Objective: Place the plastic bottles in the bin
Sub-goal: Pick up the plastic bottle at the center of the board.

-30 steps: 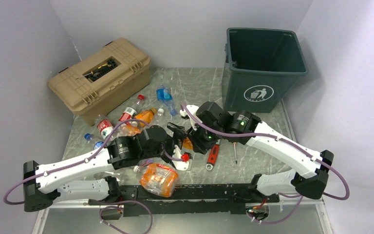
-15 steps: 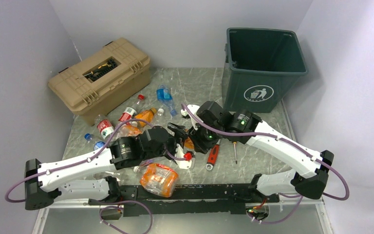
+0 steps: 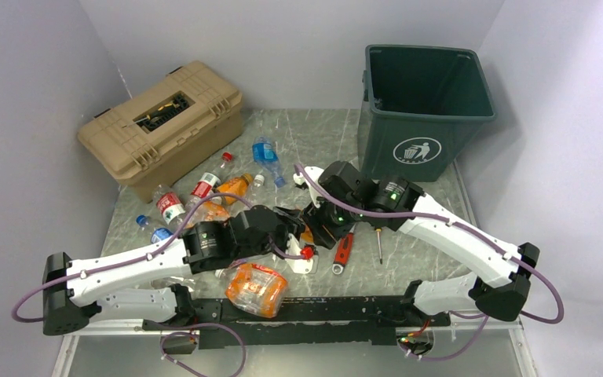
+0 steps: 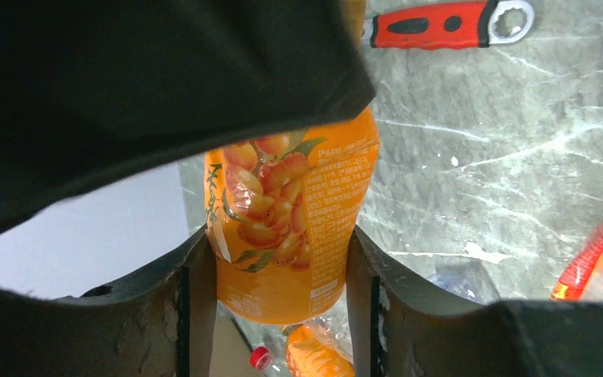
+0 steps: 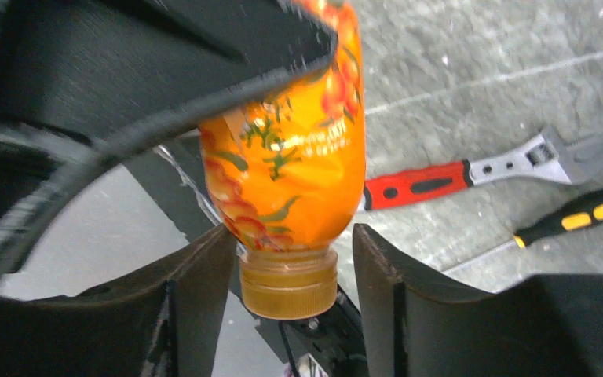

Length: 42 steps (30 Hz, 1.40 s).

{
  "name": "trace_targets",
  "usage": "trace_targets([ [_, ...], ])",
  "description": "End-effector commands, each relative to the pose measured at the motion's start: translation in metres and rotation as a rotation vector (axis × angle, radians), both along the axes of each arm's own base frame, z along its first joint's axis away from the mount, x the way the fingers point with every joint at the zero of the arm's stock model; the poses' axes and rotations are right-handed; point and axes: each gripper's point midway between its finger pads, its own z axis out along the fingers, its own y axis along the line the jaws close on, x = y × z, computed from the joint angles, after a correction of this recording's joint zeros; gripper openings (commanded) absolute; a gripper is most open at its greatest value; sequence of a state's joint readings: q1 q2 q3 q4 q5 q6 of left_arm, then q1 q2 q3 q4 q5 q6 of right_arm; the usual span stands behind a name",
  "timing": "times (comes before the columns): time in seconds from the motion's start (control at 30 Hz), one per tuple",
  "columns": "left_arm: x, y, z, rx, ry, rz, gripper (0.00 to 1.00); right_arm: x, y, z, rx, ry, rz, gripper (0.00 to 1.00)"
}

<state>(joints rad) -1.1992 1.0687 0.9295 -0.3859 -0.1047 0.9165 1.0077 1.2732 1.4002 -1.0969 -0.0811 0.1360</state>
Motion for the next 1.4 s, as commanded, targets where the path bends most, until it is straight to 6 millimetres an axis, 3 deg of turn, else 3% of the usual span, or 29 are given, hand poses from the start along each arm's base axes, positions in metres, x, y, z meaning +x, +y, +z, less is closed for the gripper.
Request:
trace_targets([
  [0.0,-0.006,-0.011,0.011,-0.081,0.014,-0.011,0.41,0.001,0.034,0.067,0.266,-0.098,0.048,0.66],
  [0.23,-0.009,-0.004,0.027,-0.212,0.055,0.038,0.41,0.012,0.017,0.139,0.492,-0.298,-0.054,0.99],
  [0.37,-0.014,0.002,0.045,-0.328,0.11,0.073,0.4,0.016,-0.009,0.18,0.716,-0.462,-0.158,1.0],
  [0.4,-0.016,0.004,0.051,-0.362,0.13,0.082,0.4,0.014,-0.016,0.2,0.81,-0.51,-0.177,1.0],
  [0.5,-0.022,0.009,0.066,-0.473,0.204,0.111,0.39,0.019,-0.034,0.212,0.962,-0.607,-0.261,1.0],
  [0.53,-0.024,0.01,0.072,-0.518,0.232,0.122,0.4,0.023,-0.042,0.215,0.992,-0.632,-0.308,0.96],
  [0.57,-0.026,0.01,0.076,-0.552,0.267,0.132,0.4,0.028,-0.047,0.216,1.006,-0.653,-0.352,0.86],
  [0.67,-0.033,0.006,0.089,-0.643,0.364,0.139,0.39,0.046,-0.055,0.21,1.007,-0.676,-0.476,0.36],
  [0.7,-0.035,0.004,0.094,-0.669,0.398,0.141,0.39,0.053,-0.058,0.208,0.986,-0.68,-0.522,0.29],
  [0.9,-0.041,0.004,0.116,-0.842,0.528,0.153,0.37,0.086,-0.082,0.19,0.829,-0.748,-0.764,0.02],
  [1.0,-0.039,0.015,0.132,-0.957,0.525,0.164,0.36,0.095,-0.097,0.182,0.761,-0.794,-0.859,0.0],
  [1.07,-0.038,0.022,0.144,-1.028,0.535,0.173,0.35,0.094,-0.097,0.176,0.8,-0.764,-0.884,0.0],
  [1.2,-0.04,0.029,0.155,-1.121,0.551,0.156,0.34,0.074,-0.082,0.194,1.144,-0.656,-0.789,0.61],
  [1.23,-0.039,0.031,0.156,-1.137,0.546,0.162,0.34,0.071,-0.078,0.196,1.198,-0.62,-0.774,0.71],
  [1.3,-0.034,0.036,0.155,-1.188,0.567,0.197,0.33,0.066,-0.071,0.203,1.325,-0.54,-0.765,0.79],
  [1.37,-0.031,0.041,0.156,-1.234,0.56,0.211,0.32,0.063,-0.069,0.204,1.447,-0.463,-0.773,0.8],
])
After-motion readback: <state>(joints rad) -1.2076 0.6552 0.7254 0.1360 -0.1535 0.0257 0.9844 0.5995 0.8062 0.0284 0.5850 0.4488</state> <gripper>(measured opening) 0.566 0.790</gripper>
